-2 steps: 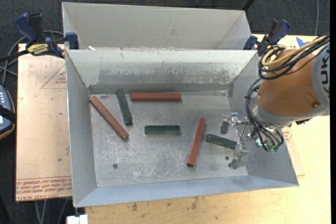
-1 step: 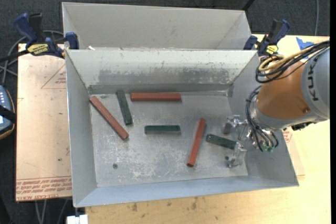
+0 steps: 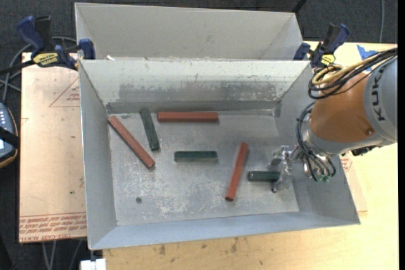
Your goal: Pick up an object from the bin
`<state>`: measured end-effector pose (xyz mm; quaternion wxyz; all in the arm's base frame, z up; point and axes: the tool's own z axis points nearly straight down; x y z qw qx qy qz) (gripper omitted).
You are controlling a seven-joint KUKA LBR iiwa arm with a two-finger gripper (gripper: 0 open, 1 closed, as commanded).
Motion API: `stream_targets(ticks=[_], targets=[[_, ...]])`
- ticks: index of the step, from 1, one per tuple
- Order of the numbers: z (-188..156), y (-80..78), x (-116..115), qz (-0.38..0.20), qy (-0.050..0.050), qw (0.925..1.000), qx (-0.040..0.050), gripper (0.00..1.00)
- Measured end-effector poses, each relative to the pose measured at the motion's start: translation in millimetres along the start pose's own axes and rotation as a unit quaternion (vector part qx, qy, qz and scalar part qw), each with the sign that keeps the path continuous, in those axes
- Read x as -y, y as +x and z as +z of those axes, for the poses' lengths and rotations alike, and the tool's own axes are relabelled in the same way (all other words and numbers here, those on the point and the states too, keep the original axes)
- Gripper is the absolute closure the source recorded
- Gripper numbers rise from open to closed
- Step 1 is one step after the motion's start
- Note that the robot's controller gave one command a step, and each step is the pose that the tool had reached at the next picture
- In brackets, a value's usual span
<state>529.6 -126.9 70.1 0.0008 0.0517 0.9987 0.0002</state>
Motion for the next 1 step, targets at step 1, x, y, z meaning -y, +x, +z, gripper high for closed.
stream_targets(ticks=[1], targets=[[-181.2,-13.7,1.7,-0.010,0.001,0.9999,0.0055,1.00]])
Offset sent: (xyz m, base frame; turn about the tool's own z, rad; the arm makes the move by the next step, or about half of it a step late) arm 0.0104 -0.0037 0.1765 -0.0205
